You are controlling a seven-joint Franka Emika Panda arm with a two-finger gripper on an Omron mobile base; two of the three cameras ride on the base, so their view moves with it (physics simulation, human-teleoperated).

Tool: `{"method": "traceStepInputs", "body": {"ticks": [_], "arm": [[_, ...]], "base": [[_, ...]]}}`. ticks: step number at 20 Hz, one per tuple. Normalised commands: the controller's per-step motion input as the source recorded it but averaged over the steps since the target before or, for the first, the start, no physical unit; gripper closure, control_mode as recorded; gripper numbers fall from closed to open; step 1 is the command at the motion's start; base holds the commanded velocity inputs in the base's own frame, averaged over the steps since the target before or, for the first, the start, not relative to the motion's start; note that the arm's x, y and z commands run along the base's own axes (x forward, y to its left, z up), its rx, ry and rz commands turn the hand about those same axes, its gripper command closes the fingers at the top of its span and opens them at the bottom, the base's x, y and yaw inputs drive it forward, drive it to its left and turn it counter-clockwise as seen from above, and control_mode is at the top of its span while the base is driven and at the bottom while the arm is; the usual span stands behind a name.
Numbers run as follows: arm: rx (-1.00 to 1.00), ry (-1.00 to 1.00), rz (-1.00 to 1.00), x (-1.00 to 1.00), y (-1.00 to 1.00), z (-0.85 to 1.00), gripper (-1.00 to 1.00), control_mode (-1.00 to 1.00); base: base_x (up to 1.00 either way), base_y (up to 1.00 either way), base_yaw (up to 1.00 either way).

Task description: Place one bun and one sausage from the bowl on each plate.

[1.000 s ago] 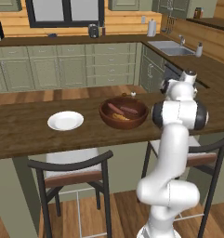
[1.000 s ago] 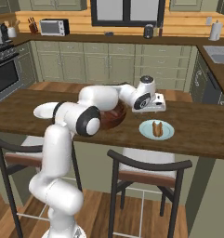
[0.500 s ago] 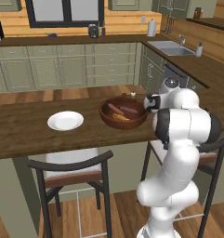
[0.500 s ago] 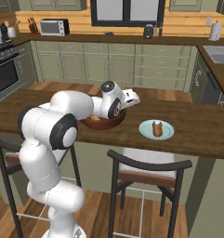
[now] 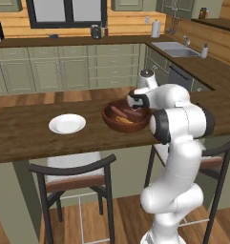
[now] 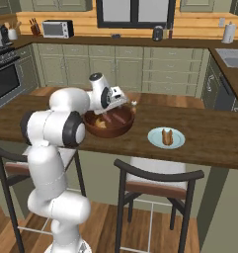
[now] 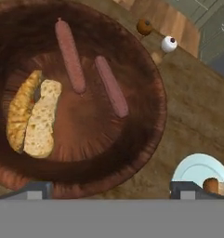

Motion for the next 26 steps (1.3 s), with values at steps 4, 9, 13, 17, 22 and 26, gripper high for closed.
{"method": "traceStepInputs", "body": {"ticks": [4,9,13,17,22,26], "arm": [[-0.01,0.23,0.02,0.65,0.29,-0.85,-1.0,-1.0],[-0.06,0.04,0.0,0.55,-0.16,-0.48,-1.0,-1.0],[-0.06,0.08,0.0,0.32,-0.14,-0.75,-1.0,-1.0],[-0.04,-0.03,0.0,0.38,-0.01,-0.38,-1.0,-1.0],[-0.01,0.0,0.0,0.27,-0.29,-0.46,-1.0,-1.0],[-0.04,-0.02,0.0,0.14,-0.26,-0.56,1.0,-1.0]], "base": [[0.0,0.0,0.0],[0.0,0.0,0.0],[0.0,0.0,0.0],[0.0,0.0,0.0],[0.0,0.0,0.0],[0.0,0.0,0.0]]}}
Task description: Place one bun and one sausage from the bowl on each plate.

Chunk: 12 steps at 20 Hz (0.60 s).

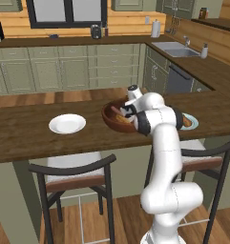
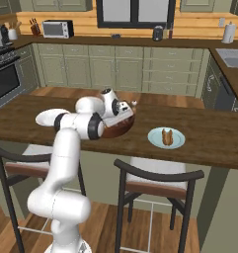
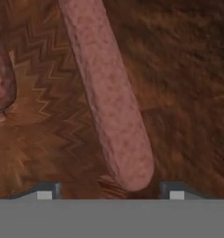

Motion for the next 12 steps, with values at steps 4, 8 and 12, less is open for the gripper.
{"method": "traceStepInputs", "body": {"ticks": [4,8,12], "arm": [[-0.02,-0.14,0.0,0.41,-0.15,-0.51,1.0,-1.0],[-0.1,-0.11,0.0,0.23,0.0,-0.6,1.0,-1.0],[-0.08,-0.26,0.0,-0.86,0.27,-0.06,1.0,-1.0]], "base": [[0.0,0.0,0.0],[0.0,0.0,0.0],[0.0,0.0,0.0]]}}
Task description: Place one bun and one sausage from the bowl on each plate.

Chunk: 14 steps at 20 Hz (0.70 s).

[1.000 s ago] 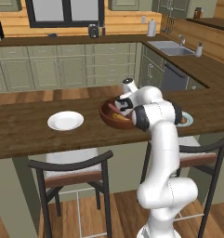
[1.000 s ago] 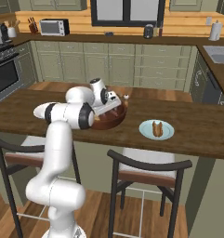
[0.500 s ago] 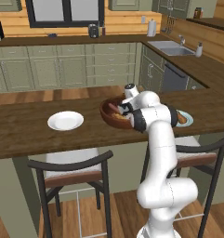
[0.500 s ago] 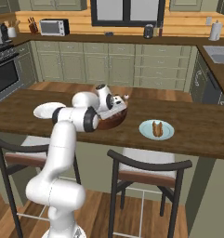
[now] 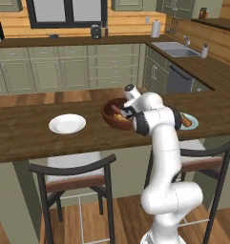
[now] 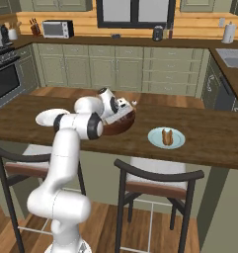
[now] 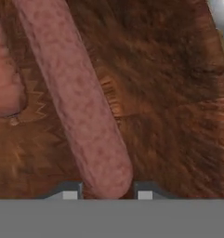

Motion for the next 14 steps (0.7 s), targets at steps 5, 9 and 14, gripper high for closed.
{"method": "traceStepInputs", "body": {"ticks": [5,9,14], "arm": [[0.05,-0.44,-0.04,-1.0,0.16,0.5,1.0,-1.0],[0.23,-0.3,-0.3,-0.92,-0.6,0.95,1.0,-1.0],[0.47,0.09,-0.42,-0.43,-0.99,1.0,1.0,-1.0]], "base": [[0.0,0.0,0.0],[0.0,0.0,0.0],[0.0,0.0,0.0]]}}
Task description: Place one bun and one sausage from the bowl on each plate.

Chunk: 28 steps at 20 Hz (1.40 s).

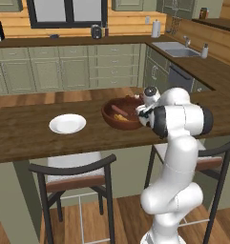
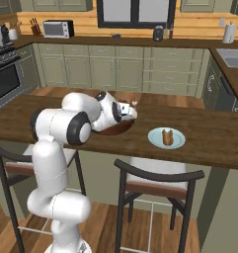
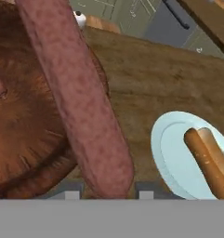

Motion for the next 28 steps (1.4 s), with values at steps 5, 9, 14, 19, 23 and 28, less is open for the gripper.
{"method": "traceStepInputs", "body": {"ticks": [5,9,14,19,23,28], "arm": [[0.5,0.54,-0.41,-0.32,-1.0,0.89,1.0,-1.0],[0.2,0.47,-0.23,0.0,-0.8,0.14,1.0,-1.0],[-0.1,0.03,0.0,0.03,-0.46,-0.96,1.0,-1.0],[-0.07,0.0,0.04,0.33,-0.44,-0.64,1.0,-1.0],[-0.01,-0.01,0.03,0.74,-0.23,-0.47,1.0,-1.0],[-0.03,-0.02,0.01,0.39,0.0,-0.32,-1.0,-1.0]], "base": [[0.0,0.0,0.0],[0.0,0.0,0.0],[0.0,0.0,0.0],[0.0,0.0,0.0],[0.0,0.0,0.0],[0.0,0.0,0.0]]}}
